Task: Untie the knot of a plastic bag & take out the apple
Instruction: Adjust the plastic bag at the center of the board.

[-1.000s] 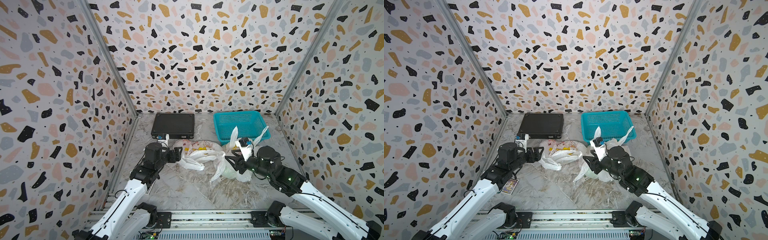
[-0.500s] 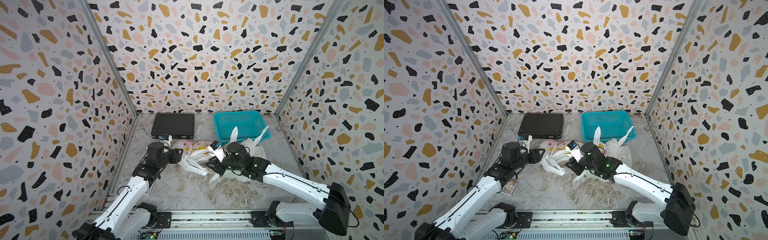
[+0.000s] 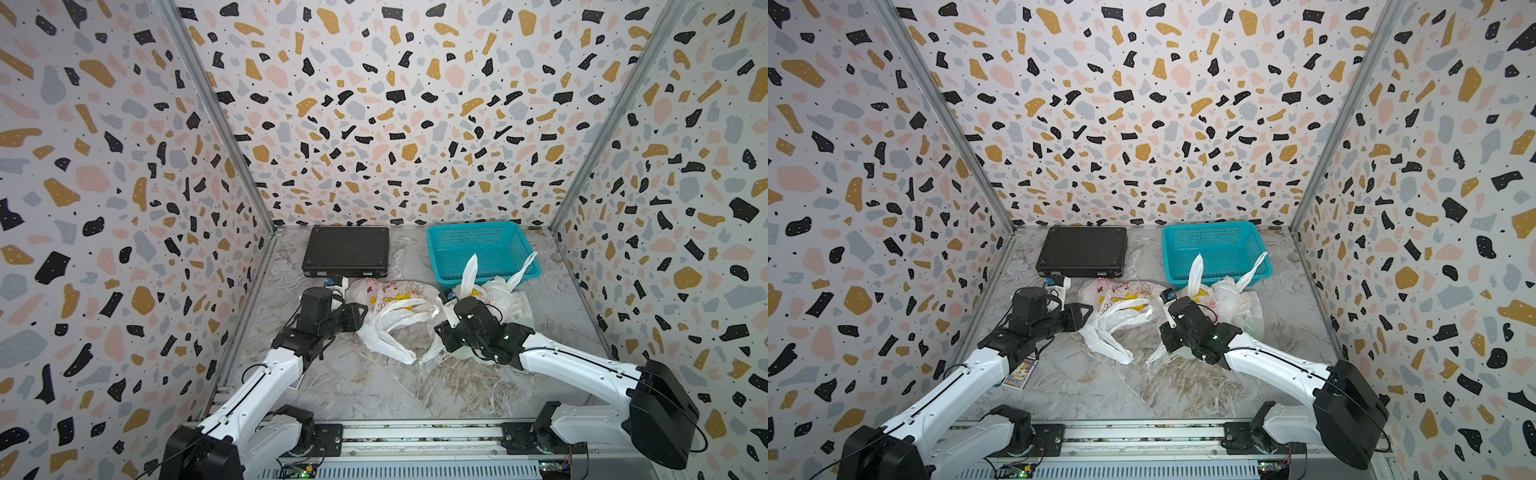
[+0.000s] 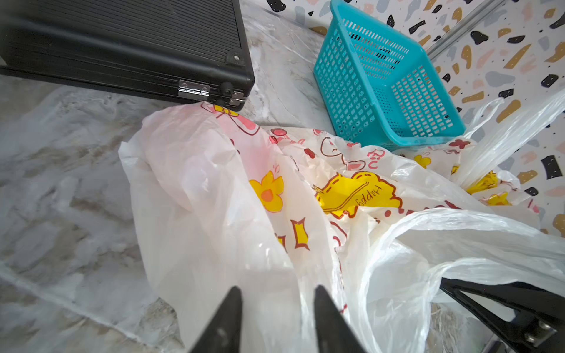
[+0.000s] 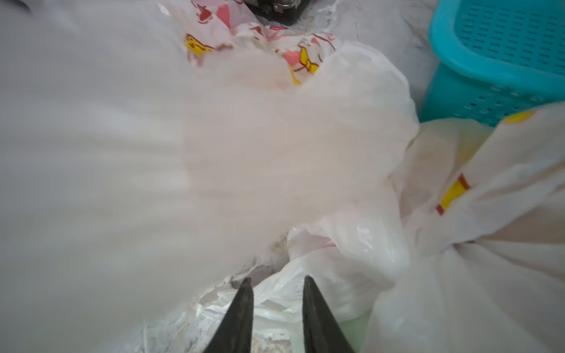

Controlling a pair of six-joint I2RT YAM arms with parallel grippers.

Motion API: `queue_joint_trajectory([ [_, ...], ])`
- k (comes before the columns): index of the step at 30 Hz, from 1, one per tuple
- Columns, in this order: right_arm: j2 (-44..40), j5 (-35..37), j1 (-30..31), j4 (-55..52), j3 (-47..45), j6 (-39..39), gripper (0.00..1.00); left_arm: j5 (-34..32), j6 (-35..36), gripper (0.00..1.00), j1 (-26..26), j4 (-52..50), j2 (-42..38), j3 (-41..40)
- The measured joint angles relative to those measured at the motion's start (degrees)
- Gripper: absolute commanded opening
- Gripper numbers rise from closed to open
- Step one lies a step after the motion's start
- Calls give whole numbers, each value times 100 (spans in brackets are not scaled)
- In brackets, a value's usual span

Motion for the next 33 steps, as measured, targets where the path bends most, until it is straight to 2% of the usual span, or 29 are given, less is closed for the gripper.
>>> queue_joint_trajectory([
  [3, -361, -83, 186, -22, -61, -2, 28, 118, -42, 0, 0, 4, -20, 11],
  [8, -1314, -267, 994, -120, 17, -195, 27, 114, -96, 0, 0, -144, -302, 98],
  [11, -1576, -358, 1414, -317, 374, -398, 28, 57, -157, 0, 0, -203, -542, 210],
  [14, -1556, -426, 1519, -382, 907, -601, 27, 35, -234, 0, 0, -192, -675, 264],
  [18, -1108, -175, 1508, -459, 1685, -780, 23, 13, -289, 0, 0, -179, -728, 269],
  [22, -136, -72, 1285, -494, 2424, -721, 19, -2, -328, 0, 0, -160, -756, 256],
  [26, 664, -170, 988, -424, 2330, -476, 17, -52, -372, 0, 0, -20, -785, 164],
  [33, 1569, -297, 575, -184, 2006, -136, 18, -103, -459, 0, 0, 229, -890, -225],
])
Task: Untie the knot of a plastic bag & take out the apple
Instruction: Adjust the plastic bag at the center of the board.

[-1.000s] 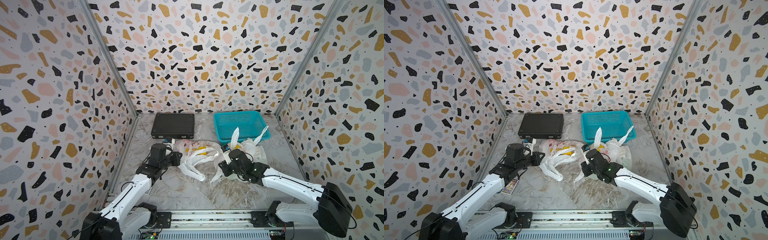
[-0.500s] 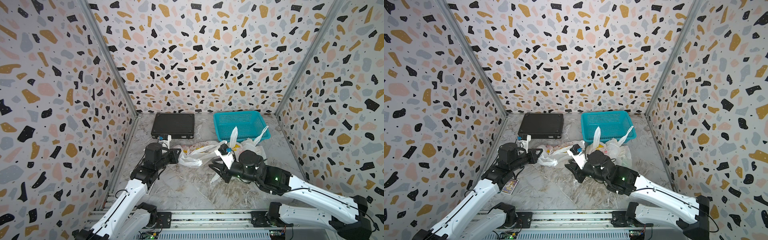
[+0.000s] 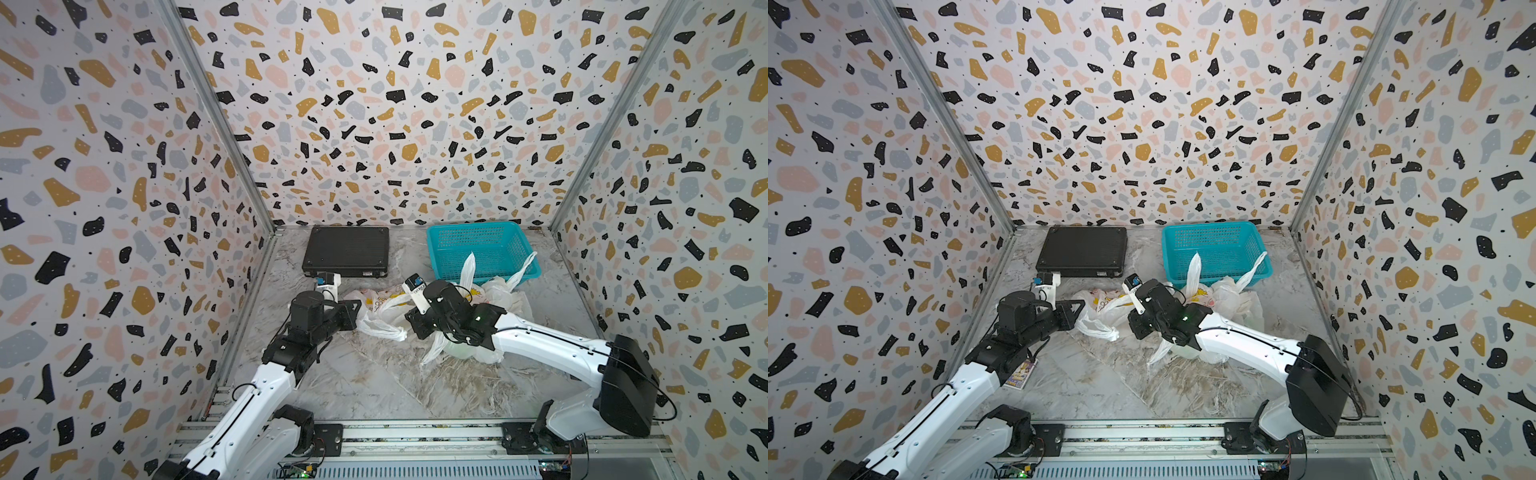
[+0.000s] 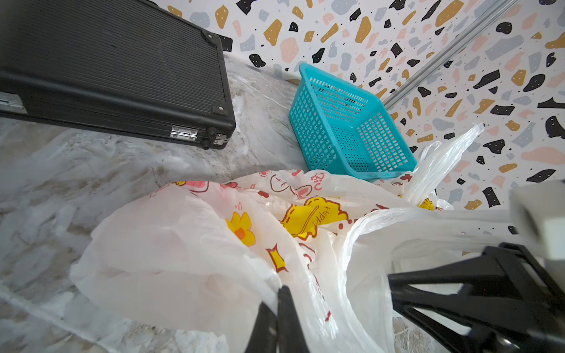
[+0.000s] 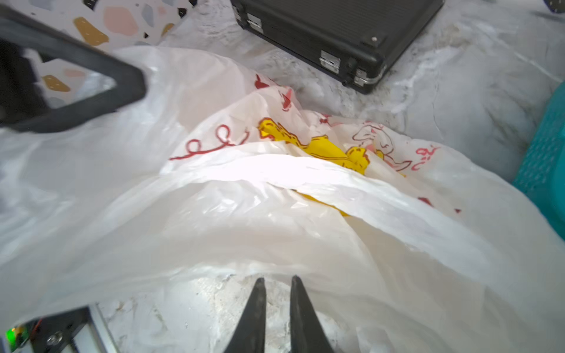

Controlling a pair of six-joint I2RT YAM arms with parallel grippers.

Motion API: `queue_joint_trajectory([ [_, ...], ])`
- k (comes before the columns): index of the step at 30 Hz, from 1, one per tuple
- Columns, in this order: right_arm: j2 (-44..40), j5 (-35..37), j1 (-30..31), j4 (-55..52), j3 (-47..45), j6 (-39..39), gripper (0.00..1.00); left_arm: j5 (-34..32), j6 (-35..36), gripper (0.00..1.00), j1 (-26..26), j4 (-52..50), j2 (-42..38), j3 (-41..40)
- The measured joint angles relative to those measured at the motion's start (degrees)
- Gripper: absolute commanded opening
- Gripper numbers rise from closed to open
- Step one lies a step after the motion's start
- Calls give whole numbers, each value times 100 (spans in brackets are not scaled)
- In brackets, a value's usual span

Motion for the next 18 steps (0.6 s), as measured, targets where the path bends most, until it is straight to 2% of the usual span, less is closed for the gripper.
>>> queue_joint_trajectory([
  [6, 535, 28, -33, 254, 127, 131, 27, 9, -39, 0, 0, 28, -199, -188],
  [13, 994, 0, -33, 485, 468, 221, 57, -11, -17, 0, 0, 28, -308, -188],
  [18, 1394, -39, -33, 723, 411, 153, 61, -61, 13, 0, 0, 26, -387, -188],
])
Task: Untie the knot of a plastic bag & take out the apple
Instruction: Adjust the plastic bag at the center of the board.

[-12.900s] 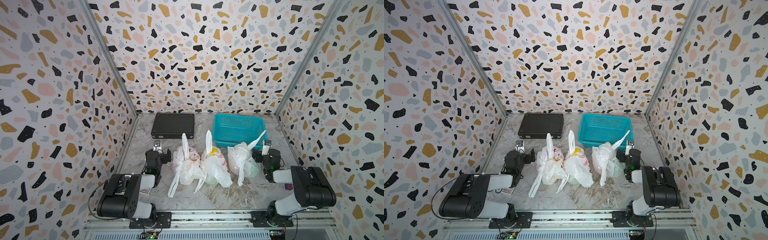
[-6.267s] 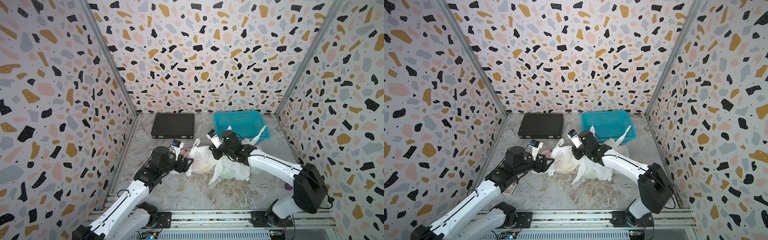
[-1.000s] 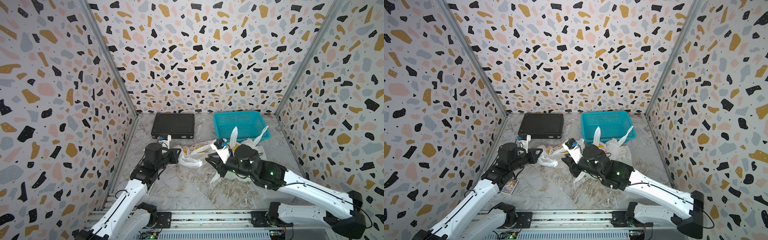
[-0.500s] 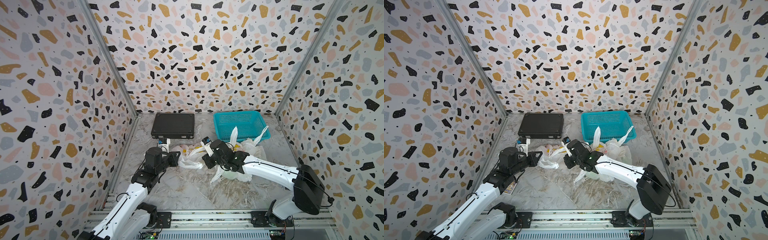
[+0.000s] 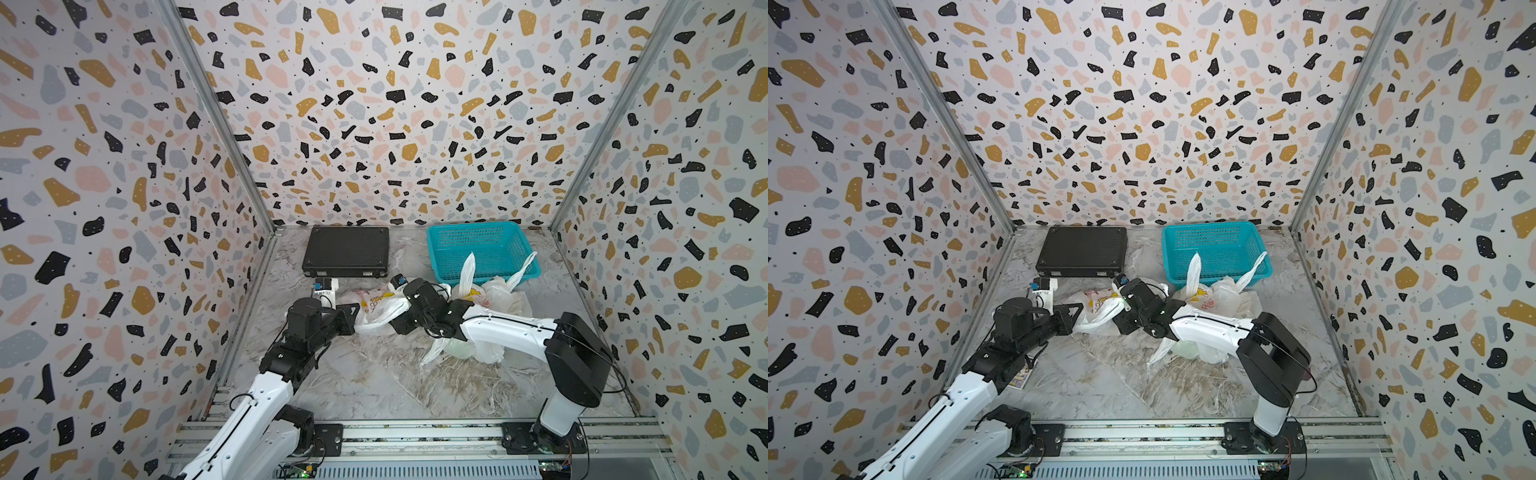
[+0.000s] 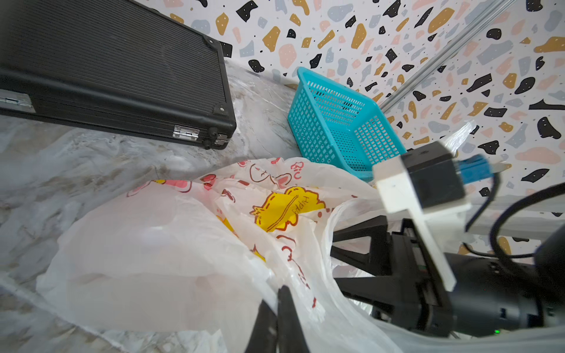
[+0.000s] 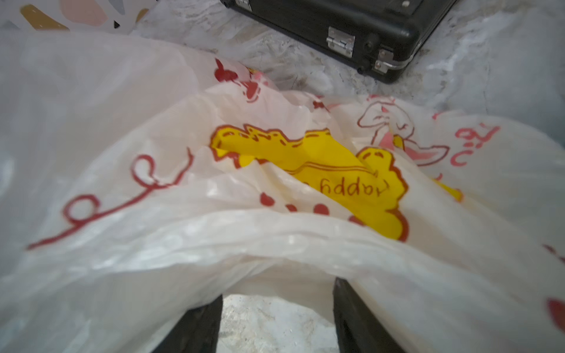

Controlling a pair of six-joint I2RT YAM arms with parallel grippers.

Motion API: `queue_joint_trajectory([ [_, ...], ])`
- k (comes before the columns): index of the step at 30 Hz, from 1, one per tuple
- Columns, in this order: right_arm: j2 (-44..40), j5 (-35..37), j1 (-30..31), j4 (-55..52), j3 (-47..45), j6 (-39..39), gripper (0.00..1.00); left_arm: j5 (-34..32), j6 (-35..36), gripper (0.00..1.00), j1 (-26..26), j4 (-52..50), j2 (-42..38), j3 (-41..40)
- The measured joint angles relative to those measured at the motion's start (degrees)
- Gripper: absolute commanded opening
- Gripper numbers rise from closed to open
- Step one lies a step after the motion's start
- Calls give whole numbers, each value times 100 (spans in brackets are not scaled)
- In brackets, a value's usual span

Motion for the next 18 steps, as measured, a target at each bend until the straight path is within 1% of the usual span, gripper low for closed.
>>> queue_joint_trajectory([
  [1, 66, -20, 0, 96, -107, -39, 56, -9, 9, 0, 0, 0, -7, 0],
  [3, 118, -85, 0, 284, -345, -146, 41, -28, 15, 0, 0, 0, 0, 0],
  [4, 129, -101, 0, 358, -466, -192, 33, -37, 15, 0, 0, 2, 4, 0],
  [5, 133, -127, 0, 420, -568, -243, 22, -48, 15, 0, 0, 2, 7, 0],
  [6, 131, -142, 0, 487, -647, -313, 16, -63, 15, 0, 0, 2, 11, 0],
  [7, 129, -160, 0, 581, -721, -339, 13, -74, 15, 0, 0, 4, 13, 0],
  [8, 118, -184, 2, 680, -796, -361, 14, -81, 22, 0, 0, 4, 15, 0],
  [10, -13, -214, 26, 964, -1073, -402, 27, -92, 39, 0, 0, 9, 31, 0],
  [11, -151, -205, 44, 1084, -1252, -417, 31, -103, 46, 0, 0, 15, 42, 0],
  [15, -1093, -105, 175, 1497, -2039, -824, 43, -105, 59, 0, 0, 35, 111, 0],
  [17, -1550, -105, 221, 1773, -2264, -1119, 51, -105, 59, 0, 0, 46, 140, 0],
  [18, -1751, -131, 243, 1910, -2334, -1300, 57, -103, 59, 0, 0, 44, 149, 0],
])
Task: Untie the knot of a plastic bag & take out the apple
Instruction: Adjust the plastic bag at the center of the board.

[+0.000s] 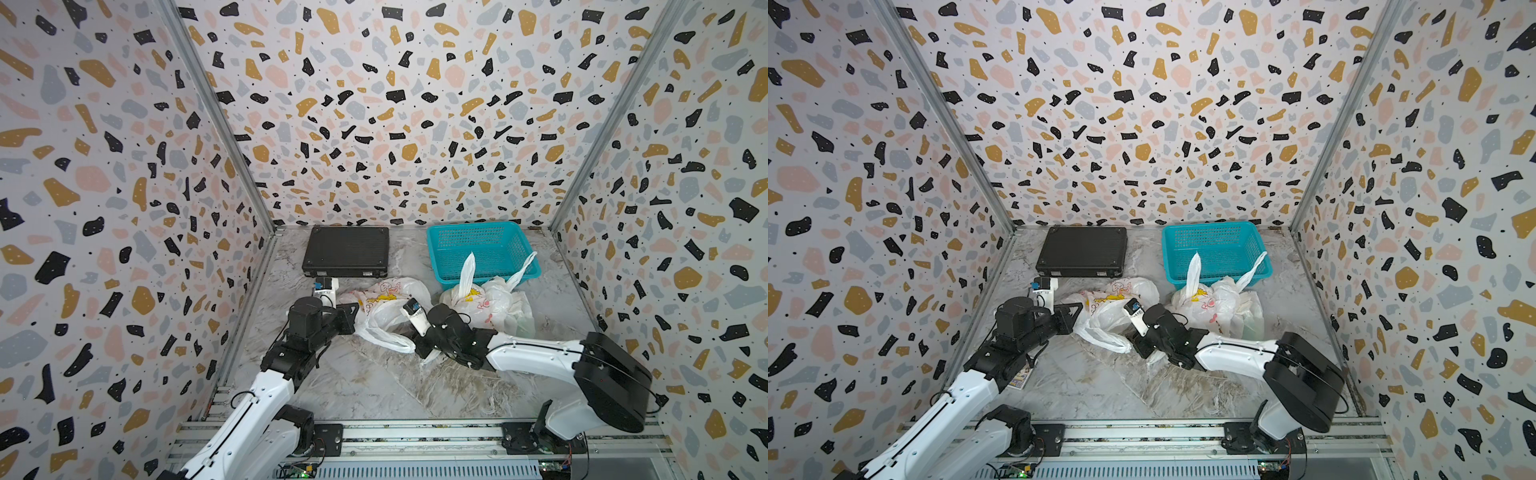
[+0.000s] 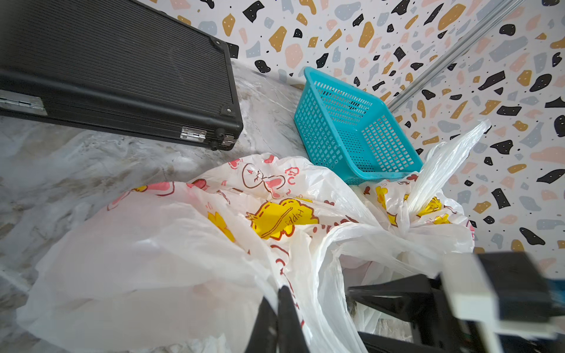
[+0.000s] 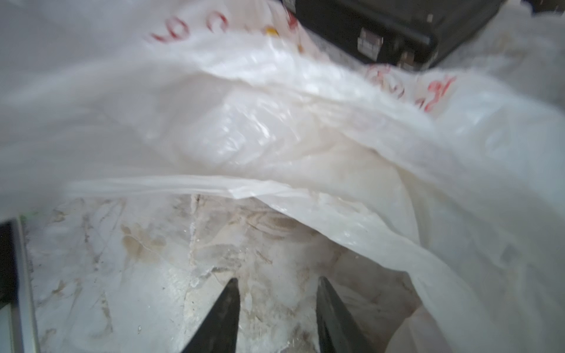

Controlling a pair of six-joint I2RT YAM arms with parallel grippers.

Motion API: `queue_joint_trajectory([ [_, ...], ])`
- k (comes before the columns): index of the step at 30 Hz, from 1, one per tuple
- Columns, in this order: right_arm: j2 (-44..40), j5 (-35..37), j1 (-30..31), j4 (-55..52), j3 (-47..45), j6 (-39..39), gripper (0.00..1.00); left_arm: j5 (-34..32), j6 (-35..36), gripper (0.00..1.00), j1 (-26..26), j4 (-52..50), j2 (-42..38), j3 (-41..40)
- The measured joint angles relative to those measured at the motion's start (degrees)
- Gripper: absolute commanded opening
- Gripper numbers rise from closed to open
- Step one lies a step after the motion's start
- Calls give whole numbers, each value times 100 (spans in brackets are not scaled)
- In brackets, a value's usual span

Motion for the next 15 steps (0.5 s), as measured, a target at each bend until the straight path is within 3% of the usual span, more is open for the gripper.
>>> queue_joint_trajectory([
  [5, -195, -332, 11, 514, 17, -1064, 75, 4, -2, 0, 0, 7, 4, 0],
  [8, 181, -645, 4, 568, 138, -1652, 79, 4, -4, 0, 0, 7, 4, 0],
  [13, 1062, -931, 2, 551, 562, -2291, 78, 39, -9, 0, 2, 24, 76, 13],
  [15, 1370, -894, 0, 592, 761, -2428, 69, 72, -11, 0, 2, 28, 131, 42],
])
